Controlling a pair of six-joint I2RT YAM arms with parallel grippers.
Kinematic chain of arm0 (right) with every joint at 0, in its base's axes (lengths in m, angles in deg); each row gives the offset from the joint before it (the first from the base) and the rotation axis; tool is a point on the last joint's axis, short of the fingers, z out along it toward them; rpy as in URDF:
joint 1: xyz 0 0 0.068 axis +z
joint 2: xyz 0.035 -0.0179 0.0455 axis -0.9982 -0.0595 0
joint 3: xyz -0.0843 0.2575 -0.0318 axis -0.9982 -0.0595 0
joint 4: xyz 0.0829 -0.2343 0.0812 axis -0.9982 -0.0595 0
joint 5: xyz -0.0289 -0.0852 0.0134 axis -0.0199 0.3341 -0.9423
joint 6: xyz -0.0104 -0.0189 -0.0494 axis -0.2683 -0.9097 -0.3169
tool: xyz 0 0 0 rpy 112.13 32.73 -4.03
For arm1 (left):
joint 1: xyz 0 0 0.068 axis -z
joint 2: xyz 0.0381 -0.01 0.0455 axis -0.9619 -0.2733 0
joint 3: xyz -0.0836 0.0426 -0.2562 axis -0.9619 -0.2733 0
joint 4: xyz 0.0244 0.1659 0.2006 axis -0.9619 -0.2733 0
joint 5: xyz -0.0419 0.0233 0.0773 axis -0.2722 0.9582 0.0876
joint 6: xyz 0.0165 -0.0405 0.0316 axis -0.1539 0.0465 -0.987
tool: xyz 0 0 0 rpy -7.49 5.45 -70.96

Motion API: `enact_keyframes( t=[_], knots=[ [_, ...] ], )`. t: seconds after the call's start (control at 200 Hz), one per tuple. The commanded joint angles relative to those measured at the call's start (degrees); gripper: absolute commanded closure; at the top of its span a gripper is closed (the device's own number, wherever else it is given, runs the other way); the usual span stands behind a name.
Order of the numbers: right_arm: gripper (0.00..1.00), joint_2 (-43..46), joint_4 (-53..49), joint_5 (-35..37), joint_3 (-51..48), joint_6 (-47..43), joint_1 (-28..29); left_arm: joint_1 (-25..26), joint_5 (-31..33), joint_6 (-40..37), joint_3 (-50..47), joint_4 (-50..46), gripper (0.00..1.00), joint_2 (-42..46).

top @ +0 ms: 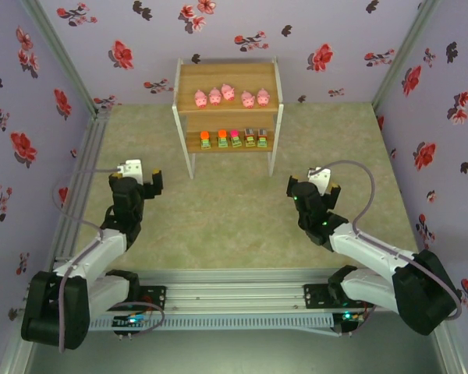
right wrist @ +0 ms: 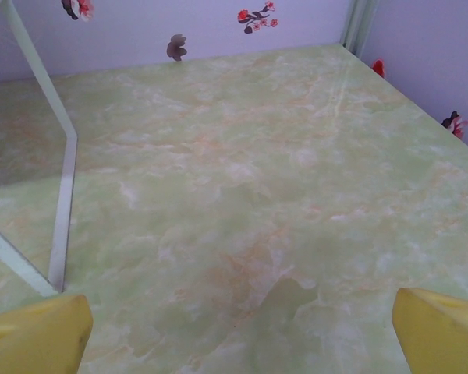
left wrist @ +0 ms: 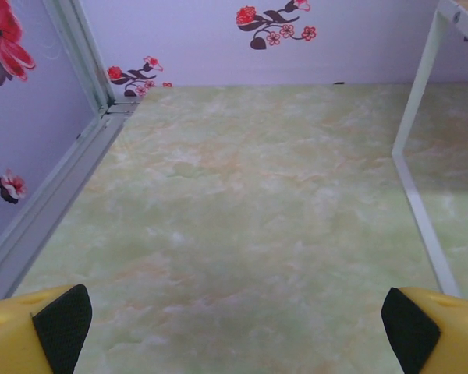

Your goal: Place and organize the plastic toys onto the shelf

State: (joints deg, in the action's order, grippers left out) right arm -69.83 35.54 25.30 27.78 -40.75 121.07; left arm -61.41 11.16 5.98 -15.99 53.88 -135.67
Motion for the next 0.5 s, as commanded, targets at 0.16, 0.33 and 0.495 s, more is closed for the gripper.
enact_keyframes(
  t=[0.16, 0.33, 0.495],
  knots=[
    [0.01, -0.6, 2.4, -2.7, 0.0, -1.0, -0.3, -2.7, 3.5, -3.5, 0.6, 5.6, 0.0, -2.7],
    [0.01, -1.2, 3.3, -4.2, 0.0, -1.2, -0.3, -5.6, 3.5, -5.3, -3.0, 17.9, 0.0, -8.8],
    [0.01, -1.5, 3.6, -4.6, 0.0, -1.2, -0.2, -6.6, 2.4, -5.1, -2.3, 19.1, 0.0, -11.6]
  ],
)
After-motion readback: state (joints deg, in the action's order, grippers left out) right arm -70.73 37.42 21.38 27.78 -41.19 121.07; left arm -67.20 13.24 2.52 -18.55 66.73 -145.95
